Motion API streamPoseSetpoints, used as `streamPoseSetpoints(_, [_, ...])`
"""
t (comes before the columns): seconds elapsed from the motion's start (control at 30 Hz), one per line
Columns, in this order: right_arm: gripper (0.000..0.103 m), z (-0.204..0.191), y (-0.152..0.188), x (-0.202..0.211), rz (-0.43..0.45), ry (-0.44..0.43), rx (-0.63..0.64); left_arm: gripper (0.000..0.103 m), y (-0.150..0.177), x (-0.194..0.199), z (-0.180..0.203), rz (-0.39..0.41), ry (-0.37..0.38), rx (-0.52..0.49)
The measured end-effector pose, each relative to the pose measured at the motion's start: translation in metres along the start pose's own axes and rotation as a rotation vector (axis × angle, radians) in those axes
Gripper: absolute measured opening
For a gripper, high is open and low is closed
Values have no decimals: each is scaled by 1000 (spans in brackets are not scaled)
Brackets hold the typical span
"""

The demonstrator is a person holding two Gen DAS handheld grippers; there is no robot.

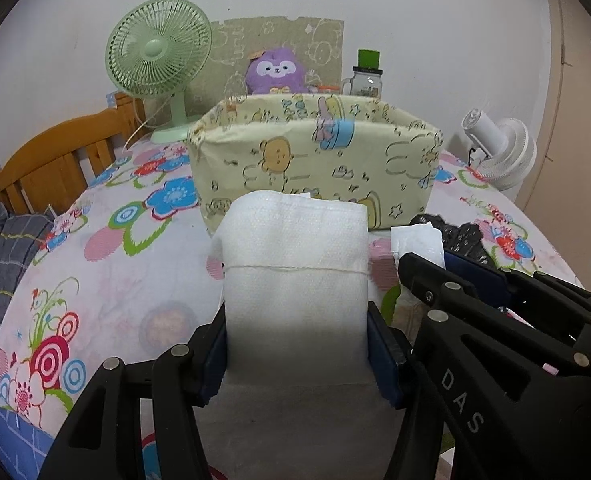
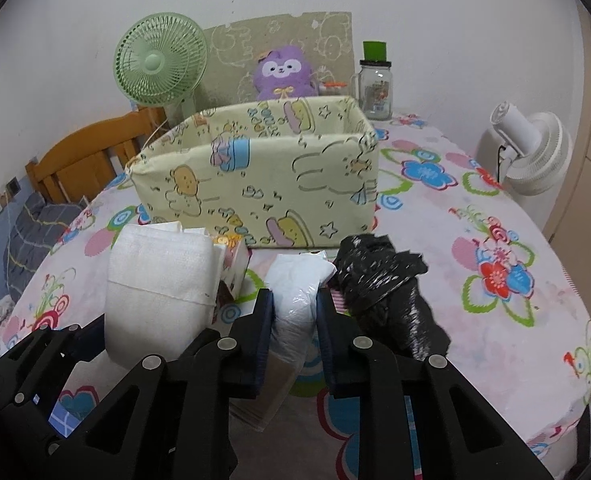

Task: Organize soft objects
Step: 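Carry the white cloth with the left tool while the right tool carries the white packet over the box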

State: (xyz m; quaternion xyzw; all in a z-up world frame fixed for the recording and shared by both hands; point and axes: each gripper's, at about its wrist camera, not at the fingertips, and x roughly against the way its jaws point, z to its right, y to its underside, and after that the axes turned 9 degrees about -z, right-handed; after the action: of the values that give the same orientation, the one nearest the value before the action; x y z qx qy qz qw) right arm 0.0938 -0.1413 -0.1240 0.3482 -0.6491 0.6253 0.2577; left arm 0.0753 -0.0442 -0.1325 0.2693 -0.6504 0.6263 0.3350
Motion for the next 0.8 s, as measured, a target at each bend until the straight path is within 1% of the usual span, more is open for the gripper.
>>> streamPoseSetpoints(0.37, [24, 2, -7, 23, 45, 8, -6, 62, -9, 21, 8, 47, 24, -15])
streamPoseSetpoints(0.8, [24, -1, -19, 49, 108, 3, 10, 62, -22, 46, 9, 114, 16, -20])
